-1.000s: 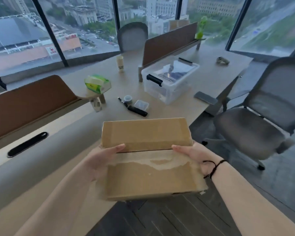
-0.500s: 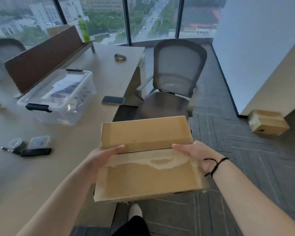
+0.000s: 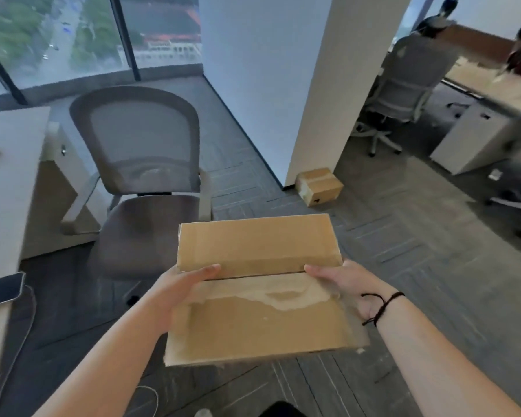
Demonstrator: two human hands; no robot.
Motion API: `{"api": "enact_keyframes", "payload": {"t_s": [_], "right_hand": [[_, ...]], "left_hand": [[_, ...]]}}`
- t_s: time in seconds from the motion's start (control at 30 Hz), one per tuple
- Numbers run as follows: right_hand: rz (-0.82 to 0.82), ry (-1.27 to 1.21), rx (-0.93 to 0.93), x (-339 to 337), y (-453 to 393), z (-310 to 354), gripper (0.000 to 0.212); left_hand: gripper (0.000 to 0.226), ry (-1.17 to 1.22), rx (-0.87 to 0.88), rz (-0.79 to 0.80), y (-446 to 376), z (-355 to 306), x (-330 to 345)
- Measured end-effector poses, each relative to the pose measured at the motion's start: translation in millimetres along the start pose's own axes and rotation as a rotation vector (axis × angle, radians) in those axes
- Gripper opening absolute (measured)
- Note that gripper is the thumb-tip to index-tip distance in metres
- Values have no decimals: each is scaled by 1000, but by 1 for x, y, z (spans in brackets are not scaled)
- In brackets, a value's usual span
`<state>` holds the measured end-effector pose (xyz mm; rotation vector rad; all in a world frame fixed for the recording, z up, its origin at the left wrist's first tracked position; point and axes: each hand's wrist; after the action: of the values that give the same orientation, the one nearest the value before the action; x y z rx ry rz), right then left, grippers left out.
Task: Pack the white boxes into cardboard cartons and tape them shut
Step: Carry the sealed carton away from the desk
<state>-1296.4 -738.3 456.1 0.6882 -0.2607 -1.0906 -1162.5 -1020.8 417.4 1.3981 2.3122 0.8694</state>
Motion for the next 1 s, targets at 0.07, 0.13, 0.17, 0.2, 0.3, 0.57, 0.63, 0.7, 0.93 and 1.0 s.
{"api": "enact_keyframes", "payload": {"t_s": [0.07, 0.13, 0.17, 0.2, 0.3, 0.57, 0.63, 0.7, 0.93, 1.0], "right_hand": [[-48, -45, 5, -20, -13, 4, 35], [-71, -96, 22, -41, -28, 4, 43], [-69, -116, 35, -53, -38, 2, 48], [-61, -129, 47, -65, -49, 1, 53], [-55, -177, 69, -106, -85, -2, 56], [-79, -225, 65, -259, -173, 22, 63], [-93, -236, 59, -299, -188, 33, 54], [-80, -237, 52, -333, -203, 45, 53], [-31, -218, 43, -412, -262, 82, 55], [-15, -220, 33, -426, -284, 90, 54]], "left_hand": [[50, -32, -3, 53, -23, -15, 20], [52, -68, -16, 87, -44, -28, 42], [52, -93, -21, 96, -55, -33, 54], [51, -116, -24, 102, -65, -40, 67], [49, -168, -38, 123, -97, -56, 112], [58, -229, -56, 129, -179, -99, 271], [58, -244, -51, 128, -195, -111, 311], [51, -221, -64, 123, -207, -121, 345], [43, -140, -128, 112, -249, -150, 419], [47, -140, -126, 118, -269, -161, 434]]}}
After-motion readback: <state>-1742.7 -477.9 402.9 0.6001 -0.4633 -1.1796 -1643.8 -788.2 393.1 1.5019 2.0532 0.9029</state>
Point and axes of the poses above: each hand's wrist, its own y-axis away from the middle knuckle, its own x-axis out of the palm, z = x × y, and after that the axes turned 2 degrees about -y, right-handed
